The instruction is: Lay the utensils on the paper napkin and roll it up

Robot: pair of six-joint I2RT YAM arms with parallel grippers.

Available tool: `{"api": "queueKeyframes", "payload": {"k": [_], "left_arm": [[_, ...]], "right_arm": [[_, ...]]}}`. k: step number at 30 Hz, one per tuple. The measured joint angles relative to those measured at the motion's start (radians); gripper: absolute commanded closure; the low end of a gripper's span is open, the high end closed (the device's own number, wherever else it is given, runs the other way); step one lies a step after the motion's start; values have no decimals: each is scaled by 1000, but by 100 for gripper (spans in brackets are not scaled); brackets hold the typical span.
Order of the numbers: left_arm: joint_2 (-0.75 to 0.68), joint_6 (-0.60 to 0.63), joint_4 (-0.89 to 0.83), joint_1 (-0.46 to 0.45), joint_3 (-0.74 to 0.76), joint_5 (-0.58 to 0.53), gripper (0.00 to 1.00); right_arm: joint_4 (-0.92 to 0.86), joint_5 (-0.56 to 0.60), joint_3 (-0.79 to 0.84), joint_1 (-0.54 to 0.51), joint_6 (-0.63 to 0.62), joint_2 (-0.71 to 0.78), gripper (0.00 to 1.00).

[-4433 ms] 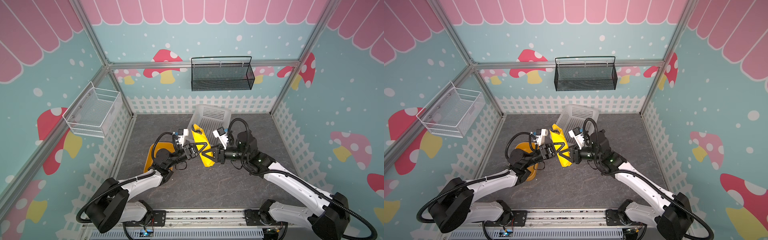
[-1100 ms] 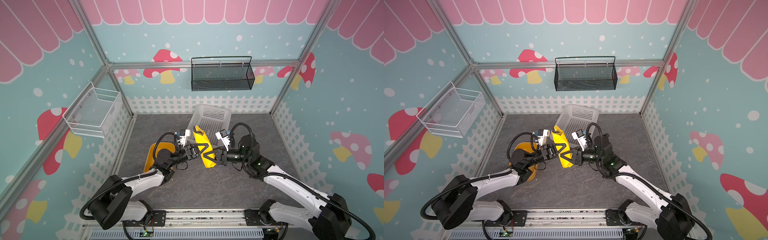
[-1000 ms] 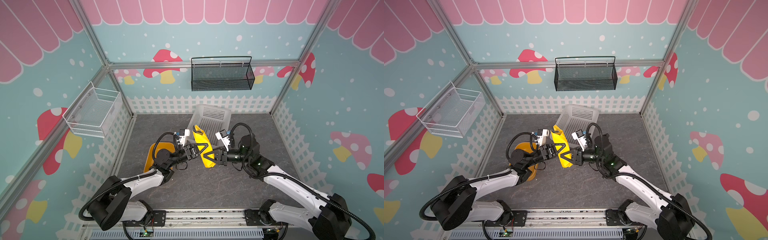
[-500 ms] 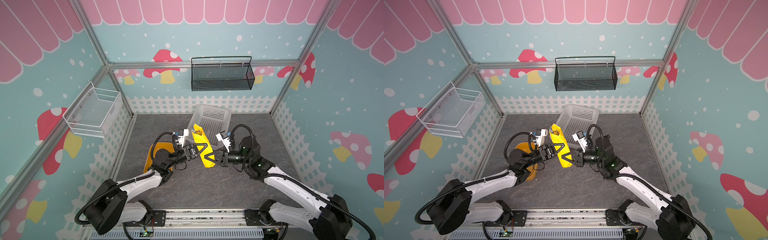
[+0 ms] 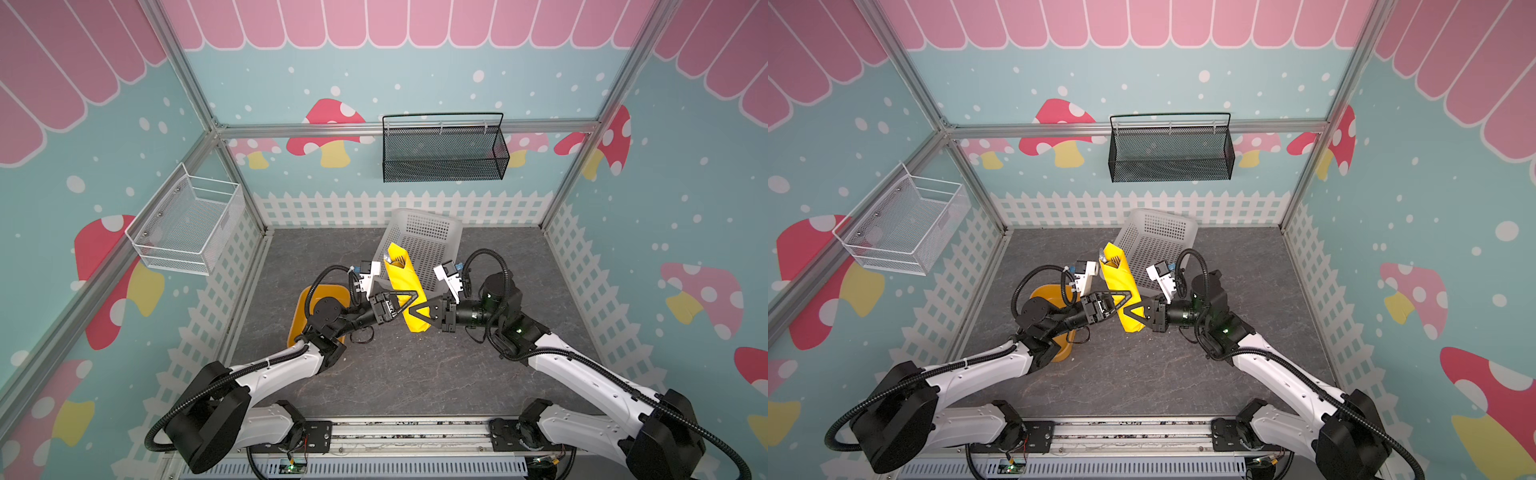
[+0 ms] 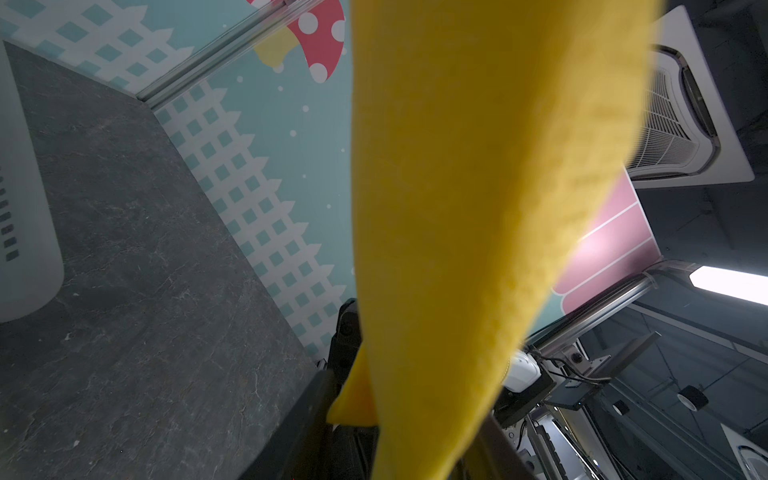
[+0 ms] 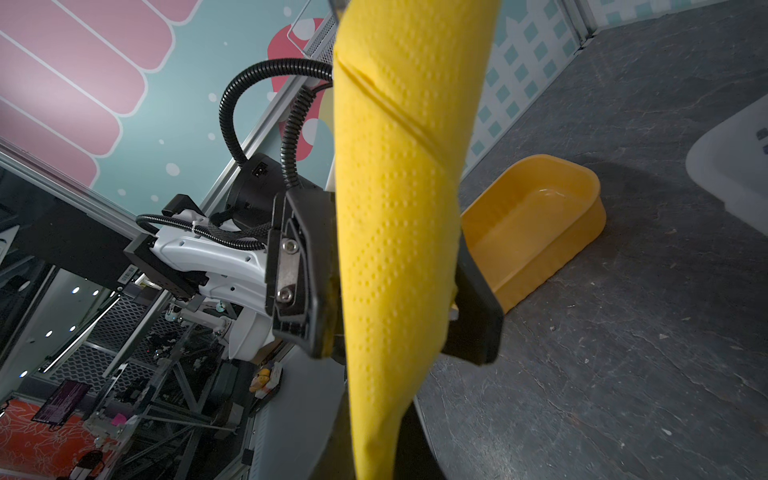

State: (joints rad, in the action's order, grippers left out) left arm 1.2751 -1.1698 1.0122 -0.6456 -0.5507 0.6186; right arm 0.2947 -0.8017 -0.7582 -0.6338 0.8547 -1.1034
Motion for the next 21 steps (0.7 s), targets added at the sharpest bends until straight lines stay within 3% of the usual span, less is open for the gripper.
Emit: {"api": "queueKeyframes", "payload": {"k": [5,12,21], "left_arm": [[11,0,0,-5,-3,-1,62],[20,-3,16,-6,-23,-1,83],[25,4,17,-6,-23,-1,89]], "right_arm": [[5,0,2,0,0,0,91],[9,3,11,0,1,0,90],[14,7,13,0,14,0,89]]}}
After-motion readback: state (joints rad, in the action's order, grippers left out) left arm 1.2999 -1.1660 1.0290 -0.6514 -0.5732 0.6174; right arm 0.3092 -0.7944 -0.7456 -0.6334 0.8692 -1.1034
